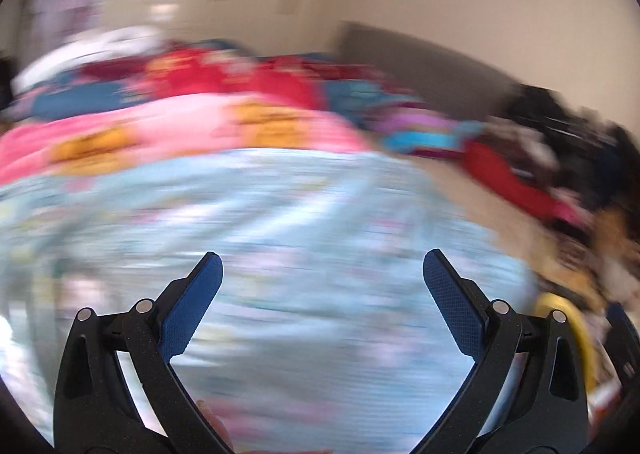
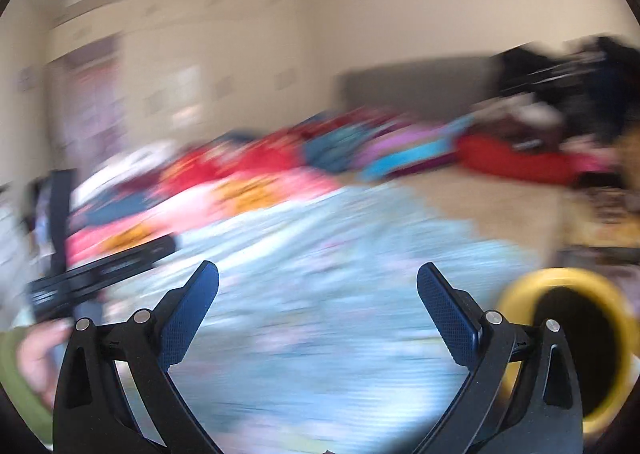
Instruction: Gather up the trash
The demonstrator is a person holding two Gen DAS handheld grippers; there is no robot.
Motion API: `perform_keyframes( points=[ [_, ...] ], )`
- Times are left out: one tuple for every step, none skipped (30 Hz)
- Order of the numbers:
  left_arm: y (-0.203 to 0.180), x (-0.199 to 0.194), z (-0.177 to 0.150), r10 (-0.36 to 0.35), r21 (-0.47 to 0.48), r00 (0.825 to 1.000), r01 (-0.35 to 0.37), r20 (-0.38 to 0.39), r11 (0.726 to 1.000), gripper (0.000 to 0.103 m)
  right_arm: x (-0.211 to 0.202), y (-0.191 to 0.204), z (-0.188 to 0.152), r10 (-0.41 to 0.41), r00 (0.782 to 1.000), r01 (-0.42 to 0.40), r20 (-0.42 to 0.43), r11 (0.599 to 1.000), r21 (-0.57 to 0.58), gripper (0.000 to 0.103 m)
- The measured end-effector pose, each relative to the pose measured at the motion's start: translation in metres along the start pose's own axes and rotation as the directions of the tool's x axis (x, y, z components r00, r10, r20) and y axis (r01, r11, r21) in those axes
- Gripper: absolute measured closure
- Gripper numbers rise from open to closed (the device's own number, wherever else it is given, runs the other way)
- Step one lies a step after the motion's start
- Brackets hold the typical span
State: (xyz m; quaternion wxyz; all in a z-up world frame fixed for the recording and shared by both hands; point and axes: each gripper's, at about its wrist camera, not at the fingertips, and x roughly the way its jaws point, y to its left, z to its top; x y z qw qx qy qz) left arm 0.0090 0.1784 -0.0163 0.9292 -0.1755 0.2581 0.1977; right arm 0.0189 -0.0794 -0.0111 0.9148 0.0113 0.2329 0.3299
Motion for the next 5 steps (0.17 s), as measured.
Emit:
perform_keyframes(
  points=[
    [0.031, 0.006, 0.004, 0.091, -0.023, 0.996, -0.091, -0.022, 0.996, 0.011, 0.022, 0.020, -0.001, 0.066, 0.996, -0.067, -0.062, 0.998, -0.010, 0.006],
    [0.061, 0.011, 0.005, 0.156, -0.046, 0.987, -0.158, -0.038, 0.986, 0.011, 0.053, 0.050, -0.008, 0.149, 0.976, -0.155, -0.156, 0.988, -0.025, 0.006],
    [0.093, 0.015, 0.005, 0.220, -0.072, 0.974, -0.223, -0.049, 0.972, 0.011, 0.072, 0.069, -0.015, 0.194, 0.957, -0.205, -0.216, 0.978, -0.029, 0.006],
    [0.122, 0.022, 0.003, 0.304, -0.076, 0.949, -0.309, -0.079, 0.948, 0.011, 0.095, 0.092, -0.025, 0.234, 0.927, -0.256, -0.292, 0.966, -0.036, 0.006],
    [0.146, 0.029, 0.001, 0.379, -0.079, 0.918, -0.389, -0.115, 0.918, 0.011, 0.115, 0.113, -0.035, 0.258, 0.899, -0.293, -0.354, 0.955, -0.049, 0.006]
  ],
)
